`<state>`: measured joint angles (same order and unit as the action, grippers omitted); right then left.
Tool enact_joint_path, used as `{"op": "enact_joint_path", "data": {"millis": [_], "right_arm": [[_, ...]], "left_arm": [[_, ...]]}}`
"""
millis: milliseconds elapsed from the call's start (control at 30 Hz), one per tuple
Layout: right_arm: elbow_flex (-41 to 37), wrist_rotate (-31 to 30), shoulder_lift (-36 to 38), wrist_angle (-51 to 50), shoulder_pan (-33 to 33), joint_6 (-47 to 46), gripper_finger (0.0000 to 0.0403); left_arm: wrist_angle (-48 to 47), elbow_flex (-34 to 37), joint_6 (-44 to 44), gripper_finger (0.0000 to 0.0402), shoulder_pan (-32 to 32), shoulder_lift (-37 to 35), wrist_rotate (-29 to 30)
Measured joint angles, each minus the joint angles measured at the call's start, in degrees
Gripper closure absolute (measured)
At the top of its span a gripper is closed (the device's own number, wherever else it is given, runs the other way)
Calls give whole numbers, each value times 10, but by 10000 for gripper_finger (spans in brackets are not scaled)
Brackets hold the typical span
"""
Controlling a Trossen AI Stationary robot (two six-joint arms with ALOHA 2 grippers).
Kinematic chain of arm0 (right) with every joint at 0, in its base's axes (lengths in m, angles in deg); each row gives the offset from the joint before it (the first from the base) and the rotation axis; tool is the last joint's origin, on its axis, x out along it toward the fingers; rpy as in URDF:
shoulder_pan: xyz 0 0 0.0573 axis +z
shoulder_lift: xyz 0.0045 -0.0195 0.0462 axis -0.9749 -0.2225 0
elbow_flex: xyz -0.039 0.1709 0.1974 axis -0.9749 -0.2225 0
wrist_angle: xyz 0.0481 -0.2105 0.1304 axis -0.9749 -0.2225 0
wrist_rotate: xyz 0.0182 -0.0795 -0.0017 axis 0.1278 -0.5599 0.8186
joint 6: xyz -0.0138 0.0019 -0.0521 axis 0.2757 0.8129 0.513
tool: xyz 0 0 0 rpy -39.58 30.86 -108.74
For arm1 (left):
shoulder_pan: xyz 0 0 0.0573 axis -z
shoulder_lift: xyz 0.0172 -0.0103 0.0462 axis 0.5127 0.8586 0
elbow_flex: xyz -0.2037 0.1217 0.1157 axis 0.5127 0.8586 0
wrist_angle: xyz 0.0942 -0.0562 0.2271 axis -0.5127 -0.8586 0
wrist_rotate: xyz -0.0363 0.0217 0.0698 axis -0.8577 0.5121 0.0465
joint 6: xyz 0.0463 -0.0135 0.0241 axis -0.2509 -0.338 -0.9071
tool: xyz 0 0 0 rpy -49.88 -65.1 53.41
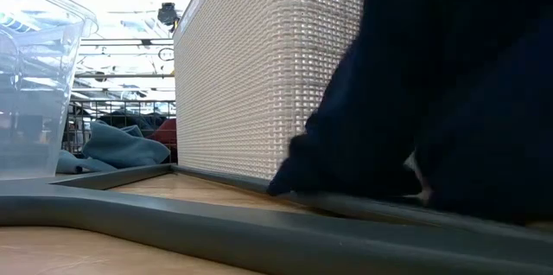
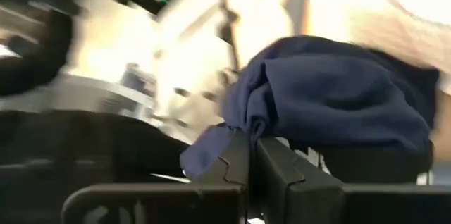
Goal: Pick & Place Cloths
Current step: Put the blue boxer shorts into the mesh basket
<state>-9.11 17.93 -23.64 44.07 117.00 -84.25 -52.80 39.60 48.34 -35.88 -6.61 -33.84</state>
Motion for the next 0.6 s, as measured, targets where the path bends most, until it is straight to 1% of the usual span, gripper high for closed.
{"op": "enact_joint_path", "data": {"millis": [133,233,400,467,600], "right_arm": [[0,-1,26,72,0,21,402],[1,-11,38,140,0,52,402],[14,-49,47,247,-5,149,402],[37,-51,48,262,-8,197,402],[100,-49,48,256,-21,293,402]], "left_arm": [[22,0,10,398,0,1,-1],[46,0,9,399,0,2,-16],[88,0,9,384,0,2,-34],[103,0,9,382,0,4,-40],[135,0,10,388,0,17,-51]]}}
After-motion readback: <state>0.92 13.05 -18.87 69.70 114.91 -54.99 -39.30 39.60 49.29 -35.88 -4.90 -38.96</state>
